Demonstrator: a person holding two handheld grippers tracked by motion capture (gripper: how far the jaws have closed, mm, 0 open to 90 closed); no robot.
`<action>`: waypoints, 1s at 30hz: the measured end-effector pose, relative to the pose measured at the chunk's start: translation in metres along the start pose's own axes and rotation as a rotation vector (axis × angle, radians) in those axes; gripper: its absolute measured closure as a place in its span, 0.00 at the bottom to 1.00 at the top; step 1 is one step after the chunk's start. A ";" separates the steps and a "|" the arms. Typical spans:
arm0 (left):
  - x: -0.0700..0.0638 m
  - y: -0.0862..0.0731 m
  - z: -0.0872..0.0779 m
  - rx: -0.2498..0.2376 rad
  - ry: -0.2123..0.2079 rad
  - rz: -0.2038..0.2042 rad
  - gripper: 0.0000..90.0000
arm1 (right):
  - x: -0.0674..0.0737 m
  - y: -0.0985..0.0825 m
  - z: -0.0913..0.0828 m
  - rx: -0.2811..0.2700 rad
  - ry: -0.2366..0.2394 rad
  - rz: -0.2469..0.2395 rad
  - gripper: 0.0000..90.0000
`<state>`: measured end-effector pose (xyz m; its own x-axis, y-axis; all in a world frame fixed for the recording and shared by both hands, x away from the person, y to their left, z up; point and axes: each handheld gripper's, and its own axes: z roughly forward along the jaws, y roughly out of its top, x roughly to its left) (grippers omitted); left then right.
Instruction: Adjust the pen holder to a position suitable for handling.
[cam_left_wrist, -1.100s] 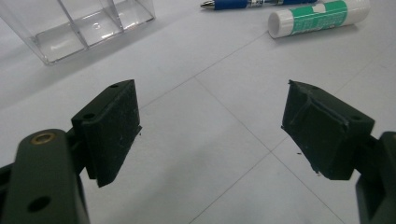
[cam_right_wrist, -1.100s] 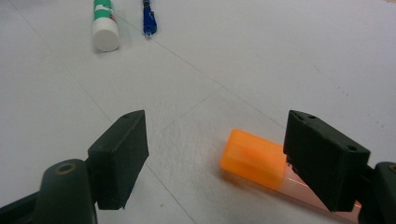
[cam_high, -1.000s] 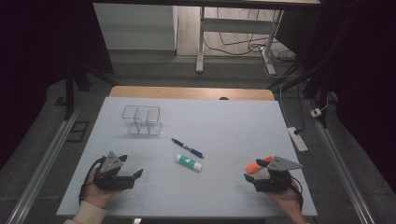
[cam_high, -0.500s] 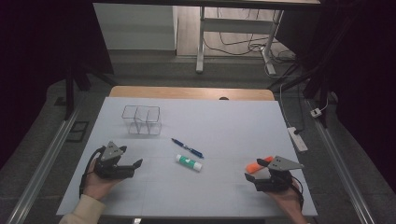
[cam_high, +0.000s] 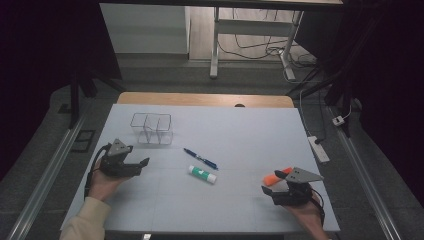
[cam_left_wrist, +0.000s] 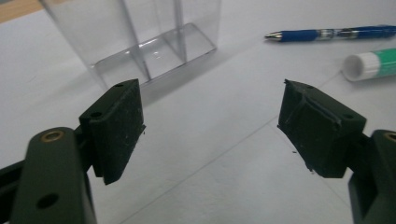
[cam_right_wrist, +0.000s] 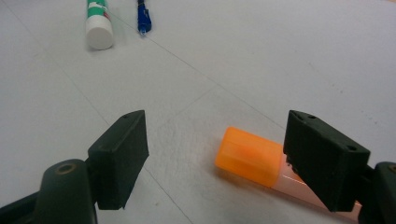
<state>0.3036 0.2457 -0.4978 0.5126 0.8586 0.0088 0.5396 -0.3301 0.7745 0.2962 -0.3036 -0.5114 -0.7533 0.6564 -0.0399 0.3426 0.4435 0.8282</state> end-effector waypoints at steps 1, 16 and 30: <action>0.003 0.000 0.001 0.006 0.006 -0.009 0.25 | 0.000 0.000 0.000 0.000 -0.001 0.000 0.24; 0.043 -0.003 0.008 0.020 0.057 -0.100 0.30 | -0.001 -0.001 -0.001 -0.004 -0.001 0.006 0.24; 0.066 -0.002 0.010 0.028 0.087 -0.137 0.50 | -0.001 0.000 -0.009 -0.035 -0.011 0.025 0.24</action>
<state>0.3426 0.2989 -0.5046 0.3740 0.9266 -0.0400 0.6191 -0.2174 0.7546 0.2920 -0.3101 -0.5060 -0.7384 0.6739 -0.0253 0.3410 0.4055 0.8481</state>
